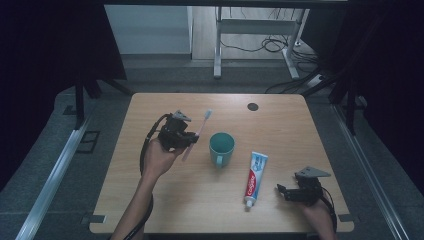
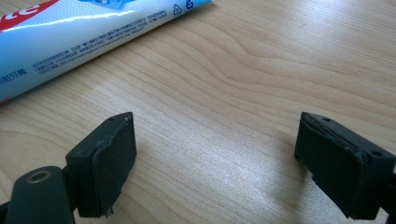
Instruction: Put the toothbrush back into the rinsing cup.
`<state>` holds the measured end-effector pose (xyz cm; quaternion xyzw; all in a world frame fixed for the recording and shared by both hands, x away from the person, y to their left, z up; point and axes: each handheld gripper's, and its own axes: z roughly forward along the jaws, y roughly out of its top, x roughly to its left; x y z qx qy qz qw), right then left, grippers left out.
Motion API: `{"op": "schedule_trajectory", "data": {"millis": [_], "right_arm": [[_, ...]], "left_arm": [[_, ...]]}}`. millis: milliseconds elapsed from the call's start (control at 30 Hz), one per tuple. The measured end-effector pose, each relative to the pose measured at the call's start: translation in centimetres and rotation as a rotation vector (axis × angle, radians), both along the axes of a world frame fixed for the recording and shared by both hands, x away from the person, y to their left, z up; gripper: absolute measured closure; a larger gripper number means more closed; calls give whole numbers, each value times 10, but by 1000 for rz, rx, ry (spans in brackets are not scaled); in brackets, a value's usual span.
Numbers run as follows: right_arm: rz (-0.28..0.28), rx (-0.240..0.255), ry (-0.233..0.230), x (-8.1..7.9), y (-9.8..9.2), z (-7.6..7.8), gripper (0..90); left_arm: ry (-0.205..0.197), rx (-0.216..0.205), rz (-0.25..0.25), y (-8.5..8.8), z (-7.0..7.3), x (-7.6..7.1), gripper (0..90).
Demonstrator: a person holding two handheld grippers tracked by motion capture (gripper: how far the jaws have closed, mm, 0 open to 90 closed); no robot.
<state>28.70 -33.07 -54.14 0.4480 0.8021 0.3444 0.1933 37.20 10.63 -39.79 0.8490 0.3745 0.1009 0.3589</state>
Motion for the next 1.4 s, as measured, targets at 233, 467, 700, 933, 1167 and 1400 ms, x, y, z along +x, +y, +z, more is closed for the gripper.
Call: {"op": "schedule_trajectory", "data": {"millis": [233, 467, 700, 933, 1167, 1400], "right_arm": [[-1, 0, 1, 0, 0, 0, 122], [0, 0, 0, 0, 0, 0, 122], [0, 0, 0, 0, 0, 0, 122], [0, -1, -1, 0, 0, 0, 122], [0, 0, -1, 0, 0, 0, 122], [0, -1, -1, 0, 0, 0, 122]], "left_arm": [[-33, -42, -1, -5, 5, 1, 792], [-65, -87, 0, -10, 10, 2, 792], [-90, -121, 3, -15, 12, 4, 792], [-112, -146, -1, -25, 13, 7, 792], [-138, -163, -3, -35, 15, 9, 792], [-150, -181, -8, -46, 15, 14, 792]]}}
